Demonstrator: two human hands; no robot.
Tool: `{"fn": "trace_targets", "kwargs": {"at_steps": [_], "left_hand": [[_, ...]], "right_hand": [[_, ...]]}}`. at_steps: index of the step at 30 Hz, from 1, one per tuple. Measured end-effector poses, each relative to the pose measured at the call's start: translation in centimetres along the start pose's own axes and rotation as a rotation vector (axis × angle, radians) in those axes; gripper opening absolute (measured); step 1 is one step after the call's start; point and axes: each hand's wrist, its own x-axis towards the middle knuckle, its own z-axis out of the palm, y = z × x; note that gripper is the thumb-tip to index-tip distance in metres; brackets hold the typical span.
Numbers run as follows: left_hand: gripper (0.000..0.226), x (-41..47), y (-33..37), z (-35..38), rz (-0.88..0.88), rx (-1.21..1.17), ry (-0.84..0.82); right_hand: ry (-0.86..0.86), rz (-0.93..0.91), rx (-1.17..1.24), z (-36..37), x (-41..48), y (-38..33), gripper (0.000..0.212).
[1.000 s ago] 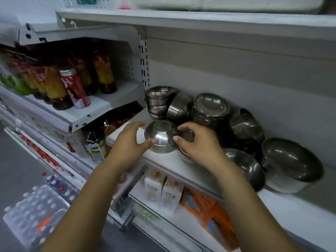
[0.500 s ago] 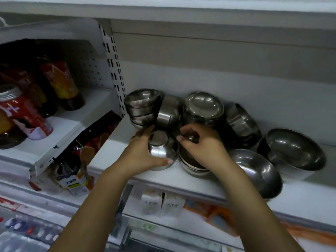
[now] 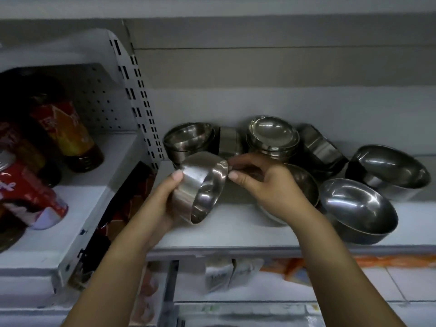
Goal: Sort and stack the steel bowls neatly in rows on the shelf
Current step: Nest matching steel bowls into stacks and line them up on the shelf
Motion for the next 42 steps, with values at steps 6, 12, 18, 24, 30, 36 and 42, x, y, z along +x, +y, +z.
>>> {"fn": "trace_targets", "kwargs": {"at_steps": [6, 12, 18, 24, 30, 36, 42], "left_hand": [[0.066, -0.2, -0.5, -1.2, -0.185, -0.239, -0.063], [0.043, 0.0, -0.8, -1.1, -0.116, 0.007, 0.118], [0.027, -0.6, -1.3, -1.3, 0.138, 0.167, 0.170], [0.023, 0.2, -2.3, -0.9, 0.187, 0.246, 0.234], [0.028, 1.6, -3.3, -1.5, 0.139, 0.133, 0.293], [0.027, 2.0, -3.8, -1.7, 0.132, 0.124, 0.298], [0.026, 2.0, -4.1, -1.9, 0.160, 0.110, 0.263]], "right_hand": [[0.055, -0.008, -0.014, 2.4, -0.4, -0.5, 0.037], [0.151, 0.060, -0.250, 3.5, -0.6, 0.4, 0.021], [0.115, 0.117, -0.398, 4.2, -0.3, 1.1, 0.020], [0.082, 0.157, -0.449, 4.3, 0.5, 1.3, 0.016], [0.149, 0.189, -0.289, 3.6, 1.6, -0.3, 0.030], [-0.006, -0.014, -0.777, 1.2, 7.0, -2.2, 0.087], [-0.213, -0.019, -1.096, 1.3, 10.5, -1.0, 0.119]]}}
